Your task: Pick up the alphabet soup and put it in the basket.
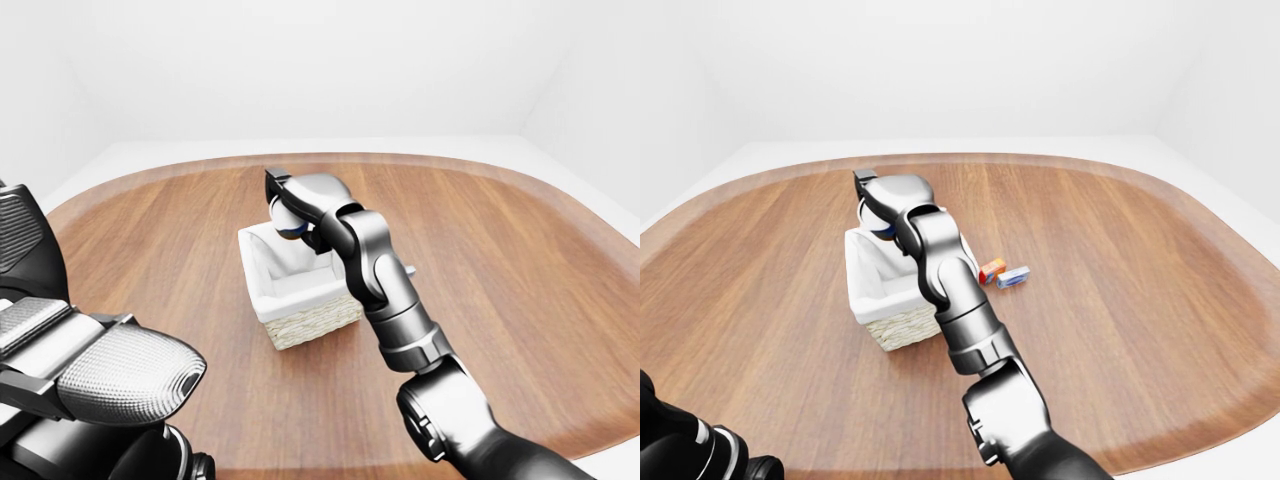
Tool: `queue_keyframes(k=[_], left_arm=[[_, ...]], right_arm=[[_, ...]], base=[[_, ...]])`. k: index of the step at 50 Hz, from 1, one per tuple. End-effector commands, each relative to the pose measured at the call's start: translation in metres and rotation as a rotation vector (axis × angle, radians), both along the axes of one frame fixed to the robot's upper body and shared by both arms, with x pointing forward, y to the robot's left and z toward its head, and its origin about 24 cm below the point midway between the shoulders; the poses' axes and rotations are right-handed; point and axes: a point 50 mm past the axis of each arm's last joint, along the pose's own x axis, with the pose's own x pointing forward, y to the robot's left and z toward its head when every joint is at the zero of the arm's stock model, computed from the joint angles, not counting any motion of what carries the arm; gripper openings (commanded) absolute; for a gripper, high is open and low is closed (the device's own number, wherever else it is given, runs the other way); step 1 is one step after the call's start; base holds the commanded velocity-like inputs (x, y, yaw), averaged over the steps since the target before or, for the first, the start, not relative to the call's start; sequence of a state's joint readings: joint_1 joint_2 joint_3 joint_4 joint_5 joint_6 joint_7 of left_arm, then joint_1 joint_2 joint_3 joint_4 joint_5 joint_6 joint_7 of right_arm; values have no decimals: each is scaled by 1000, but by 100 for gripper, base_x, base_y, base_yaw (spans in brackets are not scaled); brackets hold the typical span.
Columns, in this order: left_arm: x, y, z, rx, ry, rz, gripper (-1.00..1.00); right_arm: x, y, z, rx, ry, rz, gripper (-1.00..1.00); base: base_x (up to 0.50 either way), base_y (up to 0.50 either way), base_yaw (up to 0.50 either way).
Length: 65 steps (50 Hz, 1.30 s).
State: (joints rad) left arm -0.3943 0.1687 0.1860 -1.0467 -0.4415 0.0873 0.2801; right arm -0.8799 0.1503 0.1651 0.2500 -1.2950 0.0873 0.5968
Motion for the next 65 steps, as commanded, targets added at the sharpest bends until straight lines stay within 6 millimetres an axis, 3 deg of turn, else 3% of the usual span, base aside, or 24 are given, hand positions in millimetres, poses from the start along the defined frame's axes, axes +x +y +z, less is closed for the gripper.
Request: queue_keyframes(k=[1,14,25,65], left_arm=[[0,0,0,2,2,-3,100],[1,0,-2,1,20,-7,100],[1,0,-2,-2,23,-18,100],[2,-2,-2,0,34,-44,100]], right_arm=[[4,14,-9,2,-4,8,-90],[12,17,-43,19,50,-16,-91],[12,21,-59,10,69,-18,-91],[23,10,-81,10,86,-76,-90]], base=[[0,0,0],[0,0,0],[0,0,0],[0,0,0]])
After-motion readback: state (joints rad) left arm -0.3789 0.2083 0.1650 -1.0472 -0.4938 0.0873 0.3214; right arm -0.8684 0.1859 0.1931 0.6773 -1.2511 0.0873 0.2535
